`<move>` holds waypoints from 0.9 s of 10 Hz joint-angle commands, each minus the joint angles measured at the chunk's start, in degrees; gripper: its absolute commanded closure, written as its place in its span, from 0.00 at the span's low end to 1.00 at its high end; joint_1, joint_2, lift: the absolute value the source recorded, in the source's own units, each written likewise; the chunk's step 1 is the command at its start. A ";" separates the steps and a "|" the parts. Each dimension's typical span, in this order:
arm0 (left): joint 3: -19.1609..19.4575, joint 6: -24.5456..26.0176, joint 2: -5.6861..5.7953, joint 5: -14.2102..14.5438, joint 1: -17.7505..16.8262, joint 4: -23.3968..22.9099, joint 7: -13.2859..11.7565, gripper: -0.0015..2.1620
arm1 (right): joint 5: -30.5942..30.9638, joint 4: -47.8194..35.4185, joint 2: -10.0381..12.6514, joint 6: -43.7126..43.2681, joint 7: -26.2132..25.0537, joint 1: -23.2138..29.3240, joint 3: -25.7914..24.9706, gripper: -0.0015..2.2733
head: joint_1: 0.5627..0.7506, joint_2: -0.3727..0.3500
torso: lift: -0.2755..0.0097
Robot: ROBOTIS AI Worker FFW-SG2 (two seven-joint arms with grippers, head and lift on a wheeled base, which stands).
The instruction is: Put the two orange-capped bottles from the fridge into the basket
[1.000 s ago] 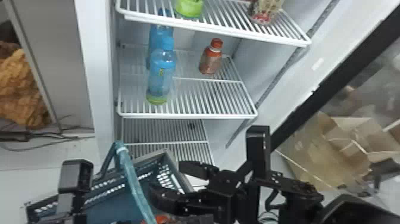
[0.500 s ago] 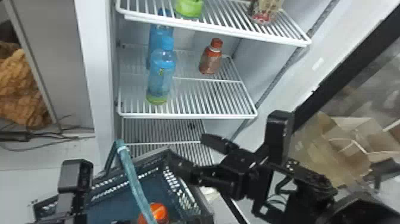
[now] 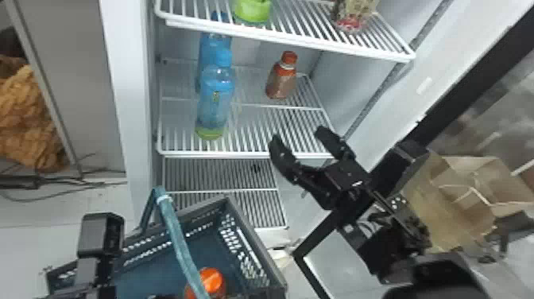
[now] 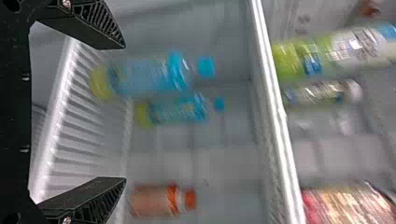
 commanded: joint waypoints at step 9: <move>0.05 -0.24 -0.02 0.22 0.20 0.00 0.00 0.54 | 1.74 35.26 -1.30 -24.46 -3.13 -21.11 2.79 0.00 | 0.70 0.03 | 0.14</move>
